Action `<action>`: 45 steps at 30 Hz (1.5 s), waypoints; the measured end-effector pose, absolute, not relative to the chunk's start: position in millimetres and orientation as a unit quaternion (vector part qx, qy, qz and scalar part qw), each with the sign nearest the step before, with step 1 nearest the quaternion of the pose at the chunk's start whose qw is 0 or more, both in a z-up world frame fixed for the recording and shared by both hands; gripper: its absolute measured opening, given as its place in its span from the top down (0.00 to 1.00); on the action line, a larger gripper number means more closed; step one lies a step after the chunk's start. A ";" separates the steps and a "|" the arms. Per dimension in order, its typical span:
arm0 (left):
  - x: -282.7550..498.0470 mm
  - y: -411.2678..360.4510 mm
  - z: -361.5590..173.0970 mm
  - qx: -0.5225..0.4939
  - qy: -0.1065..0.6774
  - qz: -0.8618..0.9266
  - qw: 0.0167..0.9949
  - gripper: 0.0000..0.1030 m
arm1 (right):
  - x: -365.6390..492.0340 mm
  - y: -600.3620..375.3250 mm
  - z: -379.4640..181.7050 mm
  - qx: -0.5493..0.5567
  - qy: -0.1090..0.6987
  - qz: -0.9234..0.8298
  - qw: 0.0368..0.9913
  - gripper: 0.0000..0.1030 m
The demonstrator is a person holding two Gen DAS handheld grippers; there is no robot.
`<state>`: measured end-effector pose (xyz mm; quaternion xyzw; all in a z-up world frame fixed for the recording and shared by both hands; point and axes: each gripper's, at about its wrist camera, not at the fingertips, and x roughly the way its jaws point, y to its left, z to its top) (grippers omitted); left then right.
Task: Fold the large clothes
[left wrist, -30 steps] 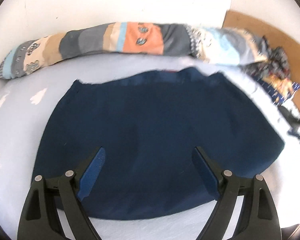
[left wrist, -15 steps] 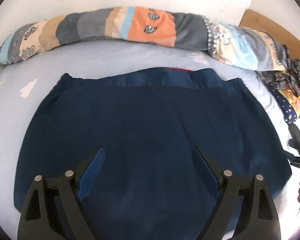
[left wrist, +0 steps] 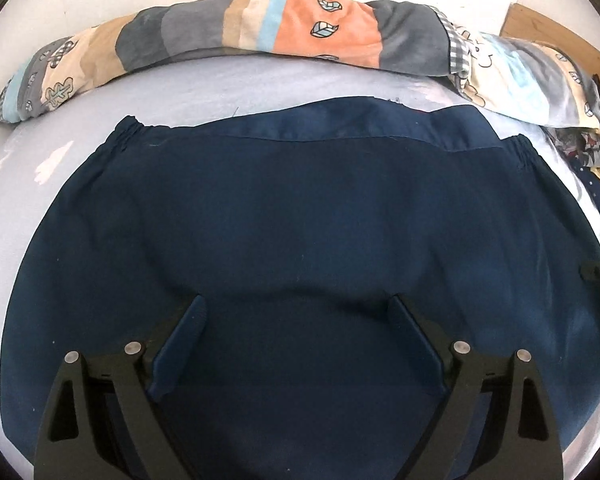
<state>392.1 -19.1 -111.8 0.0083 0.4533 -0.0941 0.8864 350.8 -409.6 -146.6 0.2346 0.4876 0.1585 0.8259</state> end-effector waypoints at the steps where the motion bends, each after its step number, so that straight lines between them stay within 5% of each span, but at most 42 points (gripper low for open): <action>1: 392.6 -19.2 -112.2 0.010 0.453 -0.094 0.887 0.10 | 350.1 -411.0 -145.8 0.234 0.488 0.161 0.825 0.49; 3: 392.9 -18.8 -112.1 0.012 0.451 -0.093 0.888 0.08 | 346.1 -413.6 -143.8 0.226 0.483 0.150 0.833 0.80; 6: 393.6 -18.9 -114.1 0.014 0.448 -0.092 0.889 0.06 | 333.9 -411.9 -126.4 0.232 0.456 0.152 0.846 0.92; 15: 391.0 -18.0 -115.8 0.014 0.437 -0.091 0.895 0.05 | 306.4 -331.1 -85.1 0.052 0.433 0.073 0.897 0.93; 25: 389.4 -15.7 -115.1 0.014 0.434 -0.096 0.896 0.05 | 316.0 -362.4 -59.5 0.214 0.439 0.089 0.868 0.95; 33: 385.7 -2.1 -108.7 0.009 0.436 -0.101 0.894 0.05 | 328.8 -280.0 17.9 0.189 0.450 0.113 0.865 0.95; 45: 359.3 156.3 -49.2 -0.042 0.402 0.004 0.915 0.05 | 363.9 -66.4 54.1 0.099 0.472 0.117 0.868 0.96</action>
